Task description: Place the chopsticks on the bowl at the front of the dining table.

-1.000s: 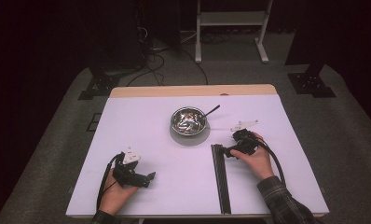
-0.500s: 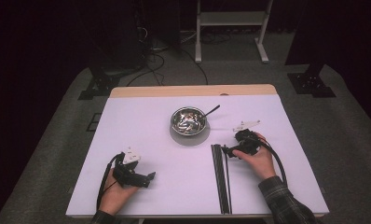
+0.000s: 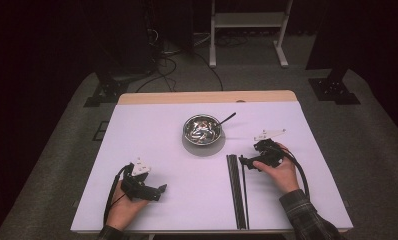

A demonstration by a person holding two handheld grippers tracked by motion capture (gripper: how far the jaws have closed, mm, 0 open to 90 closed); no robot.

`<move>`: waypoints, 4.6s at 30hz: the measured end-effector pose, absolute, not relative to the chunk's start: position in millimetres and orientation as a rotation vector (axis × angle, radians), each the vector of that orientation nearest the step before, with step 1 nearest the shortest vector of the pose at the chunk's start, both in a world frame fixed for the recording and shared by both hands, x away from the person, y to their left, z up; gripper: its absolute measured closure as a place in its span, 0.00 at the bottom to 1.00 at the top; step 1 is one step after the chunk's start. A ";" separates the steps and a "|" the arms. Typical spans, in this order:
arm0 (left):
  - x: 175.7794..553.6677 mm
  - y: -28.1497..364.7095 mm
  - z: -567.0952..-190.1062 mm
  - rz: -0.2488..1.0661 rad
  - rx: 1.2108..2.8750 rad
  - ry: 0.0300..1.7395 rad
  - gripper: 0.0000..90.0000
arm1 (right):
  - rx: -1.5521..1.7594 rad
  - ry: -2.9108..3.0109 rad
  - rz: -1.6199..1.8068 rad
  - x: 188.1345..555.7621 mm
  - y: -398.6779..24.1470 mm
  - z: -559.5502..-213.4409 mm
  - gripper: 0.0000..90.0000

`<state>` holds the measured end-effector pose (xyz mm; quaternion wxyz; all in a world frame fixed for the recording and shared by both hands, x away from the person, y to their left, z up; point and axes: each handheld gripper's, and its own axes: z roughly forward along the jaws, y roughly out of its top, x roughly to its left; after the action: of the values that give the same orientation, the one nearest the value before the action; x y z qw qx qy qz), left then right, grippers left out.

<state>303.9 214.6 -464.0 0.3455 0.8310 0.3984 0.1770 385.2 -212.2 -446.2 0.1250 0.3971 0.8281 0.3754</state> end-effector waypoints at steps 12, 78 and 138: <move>303.9 214.7 -464.0 0.459 2.157 1.034 0.00 | 1.165 2.383 1.126 363.6 -228.7 -436.7 0.14; 303.9 214.6 -464.0 0.460 2.157 1.034 0.00 | 0.997 2.523 1.081 255.5 -207.9 -457.5 0.14; 303.9 214.6 -464.0 0.459 2.157 1.034 0.00 | 1.111 2.454 0.921 262.3 -254.6 -456.9 0.14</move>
<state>303.9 214.6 -464.0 0.3455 0.8310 0.3985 0.1769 262.3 -254.6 -456.9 0.1468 0.3860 0.8527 0.3198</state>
